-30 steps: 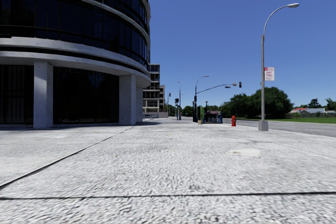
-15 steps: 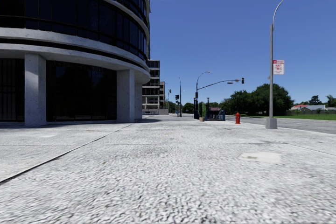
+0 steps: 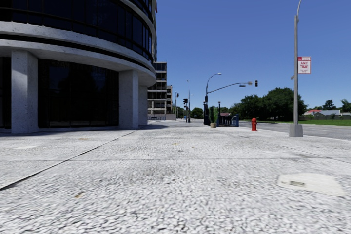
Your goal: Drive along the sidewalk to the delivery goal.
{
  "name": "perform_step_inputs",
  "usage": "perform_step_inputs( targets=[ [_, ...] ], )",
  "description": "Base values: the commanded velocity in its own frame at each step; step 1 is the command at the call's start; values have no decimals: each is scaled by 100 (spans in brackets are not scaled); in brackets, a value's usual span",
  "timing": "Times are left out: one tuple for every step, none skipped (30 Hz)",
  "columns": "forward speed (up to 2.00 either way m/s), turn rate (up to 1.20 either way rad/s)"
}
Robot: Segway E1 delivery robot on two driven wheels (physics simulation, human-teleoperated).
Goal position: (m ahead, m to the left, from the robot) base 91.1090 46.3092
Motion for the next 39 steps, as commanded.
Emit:
perform_step_inputs(
  targets=[
    [200,0],
    [200,0],
    [200,0],
    [200,0],
    [200,0],
    [200,0],
    [200,0],
    [200,0],
    [200,0],
    [200,0],
    [200,0],
    [200,0],
    [200,0],
    [200,0],
    [200,0],
    [200,0],
    [200,0],
    [200,0],
    [200,0],
    [200,0],
    [200,0],
    [200,0],
    [200,0],
    [200,0],
    [200,0],
    [200,0],
    [200,0],
    [200,0],
    [200,0],
    [200,0],
    [200,0],
    [200,0],
    [200,0],
    [200,0],
    [200,0],
    [200,0],
    [200,0],
    [200,0],
    [200,0]
  ],
)
